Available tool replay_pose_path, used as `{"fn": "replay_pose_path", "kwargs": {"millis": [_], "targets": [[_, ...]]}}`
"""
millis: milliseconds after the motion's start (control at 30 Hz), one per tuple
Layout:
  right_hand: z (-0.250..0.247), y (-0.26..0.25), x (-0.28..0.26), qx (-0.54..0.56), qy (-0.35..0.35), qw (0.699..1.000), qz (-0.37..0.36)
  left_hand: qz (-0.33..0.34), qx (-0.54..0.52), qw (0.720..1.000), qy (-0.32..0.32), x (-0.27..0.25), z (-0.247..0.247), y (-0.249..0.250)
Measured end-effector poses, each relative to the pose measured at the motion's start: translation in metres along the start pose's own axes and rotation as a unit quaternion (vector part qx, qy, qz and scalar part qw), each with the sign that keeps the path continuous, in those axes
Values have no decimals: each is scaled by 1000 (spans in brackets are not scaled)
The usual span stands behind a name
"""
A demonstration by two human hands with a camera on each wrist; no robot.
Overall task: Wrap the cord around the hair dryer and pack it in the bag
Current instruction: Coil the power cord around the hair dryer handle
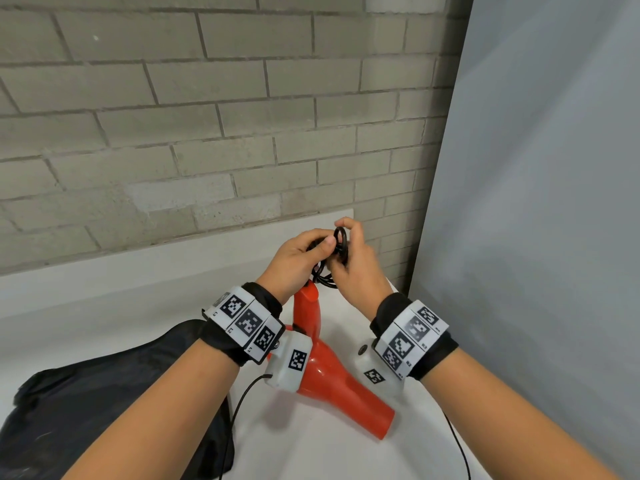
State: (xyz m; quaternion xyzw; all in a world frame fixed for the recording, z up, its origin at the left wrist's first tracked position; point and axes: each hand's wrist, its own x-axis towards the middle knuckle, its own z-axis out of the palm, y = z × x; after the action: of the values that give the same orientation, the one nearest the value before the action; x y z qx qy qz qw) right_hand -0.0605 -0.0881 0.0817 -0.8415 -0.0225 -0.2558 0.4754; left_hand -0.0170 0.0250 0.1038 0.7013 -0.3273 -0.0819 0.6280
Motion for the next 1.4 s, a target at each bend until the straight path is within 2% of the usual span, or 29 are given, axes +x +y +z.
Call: {"fn": "replay_pose_path", "kwargs": {"millis": [133,267,367,533,633,733,967,1067,1133,1233,1333,1400], "targets": [[-11,19,-11,4,-64,996,-62,7,-57,998,21,-1,-4,-3],[-15,41,-25,-20,-75,993,-84,-23,-102,994,-24,-1,-8,-1],[-16,44,-26,-34,-41,995,-86,-31,-122,992,-32,-1,-7,2],[-26,39,-11,-150,19,986,-67,-32,-79,996,-12,-2,-2,4],[-38,27,-3,-220,79,971,-47,-41,-76,996,-16,0,-3,4],[-48,10,3,-271,122,953,-59,-47,-54,997,-32,0,-4,3],[-55,-13,1,-260,182,939,-131,-45,4,997,-67,-1,0,7],[-54,-17,-4,-220,188,944,-160,-44,11,994,-97,-2,-1,10],[-53,-18,-7,-193,189,948,-166,-47,2,994,-95,-3,0,10],[-57,-17,-9,-160,160,964,-143,-52,-33,997,-49,-3,2,8],[-68,-11,-6,-164,57,982,-71,-59,-77,995,5,0,1,6],[-73,-9,-6,-194,-22,980,-36,-64,-78,995,24,2,0,4]]}}
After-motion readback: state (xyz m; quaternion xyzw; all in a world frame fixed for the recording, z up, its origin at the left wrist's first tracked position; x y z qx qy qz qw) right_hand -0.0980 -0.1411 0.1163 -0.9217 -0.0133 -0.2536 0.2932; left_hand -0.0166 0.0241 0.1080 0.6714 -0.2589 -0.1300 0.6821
